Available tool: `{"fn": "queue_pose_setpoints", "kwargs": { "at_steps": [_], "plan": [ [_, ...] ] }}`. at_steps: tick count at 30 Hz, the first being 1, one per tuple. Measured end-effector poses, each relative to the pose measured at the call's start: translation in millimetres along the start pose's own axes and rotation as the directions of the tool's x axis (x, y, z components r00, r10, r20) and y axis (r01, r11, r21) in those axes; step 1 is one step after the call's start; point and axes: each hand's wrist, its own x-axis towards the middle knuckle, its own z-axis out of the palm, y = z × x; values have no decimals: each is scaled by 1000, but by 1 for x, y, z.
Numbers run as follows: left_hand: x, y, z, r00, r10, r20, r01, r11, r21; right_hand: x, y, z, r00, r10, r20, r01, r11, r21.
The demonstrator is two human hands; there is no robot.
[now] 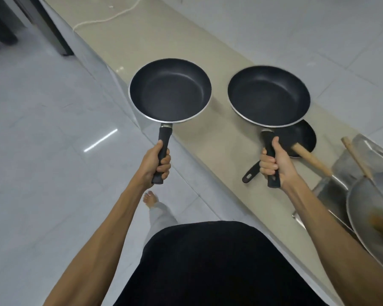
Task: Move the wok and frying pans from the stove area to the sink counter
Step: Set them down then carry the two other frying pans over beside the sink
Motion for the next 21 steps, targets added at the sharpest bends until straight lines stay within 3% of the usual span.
{"fn": "queue_pose_setpoints", "kwargs": {
  "at_steps": [8, 13, 21],
  "plan": [
    [117, 94, -56, 977, -108, 182, 87, 989, 116, 54, 4, 74, 987, -116, -115, 126, 989, 81],
    [188, 178, -104, 927, -235, 293, 171, 959, 228, 89, 24, 139, 966, -154, -207, 204, 947, 247],
    [272, 239, -102, 849, -358, 389, 268, 926, 266, 139, 53, 198, 917, -218, -335, 328, 889, 318]
  ]
}}
